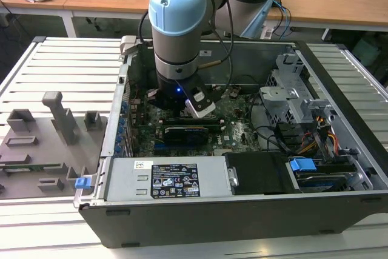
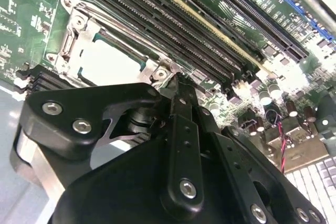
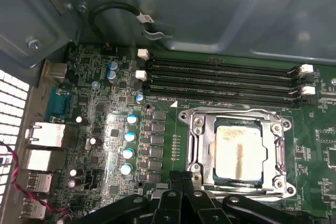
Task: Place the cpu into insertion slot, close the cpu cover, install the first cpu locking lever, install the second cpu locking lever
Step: 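Install the second cpu locking lever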
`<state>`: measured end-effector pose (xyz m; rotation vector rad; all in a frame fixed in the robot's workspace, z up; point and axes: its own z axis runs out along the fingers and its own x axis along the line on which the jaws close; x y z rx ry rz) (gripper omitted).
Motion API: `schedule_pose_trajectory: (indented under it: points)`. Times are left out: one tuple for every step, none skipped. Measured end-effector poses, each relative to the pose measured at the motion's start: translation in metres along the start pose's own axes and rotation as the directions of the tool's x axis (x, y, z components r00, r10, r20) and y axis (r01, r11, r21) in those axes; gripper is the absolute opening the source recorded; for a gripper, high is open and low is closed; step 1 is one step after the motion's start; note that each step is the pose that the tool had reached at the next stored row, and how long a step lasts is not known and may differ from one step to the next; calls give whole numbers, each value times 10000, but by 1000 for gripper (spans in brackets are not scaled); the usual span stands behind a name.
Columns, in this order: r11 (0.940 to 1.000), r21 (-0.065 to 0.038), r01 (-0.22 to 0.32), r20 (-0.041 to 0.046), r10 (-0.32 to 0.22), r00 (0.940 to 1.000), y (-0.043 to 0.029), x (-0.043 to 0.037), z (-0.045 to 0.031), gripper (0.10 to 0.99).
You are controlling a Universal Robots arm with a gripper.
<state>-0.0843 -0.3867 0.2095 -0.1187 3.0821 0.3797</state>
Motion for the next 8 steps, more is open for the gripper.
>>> schedule_pose_trajectory:
  points:
    - [10000,0,0,0,0,10000,4,-1,-14,106]
    - [10000,-1,0,0,0,10000,9,-2,-35,106]
    - [10000,0,0,-1,0,10000,10,-2,-42,106]
    - [10000,0,1,-1,-1,10000,12,-2,-49,106]
    - [10000,0,1,-1,-1,10000,16,-3,-65,106]
    - [10000,0,1,-1,-1,10000,19,-4,-77,106]
    - [10000,-3,1,1,-1,10000,20,-4,-79,106]
    - [10000,-3,1,1,-1,10000,20,-4,-80,106]
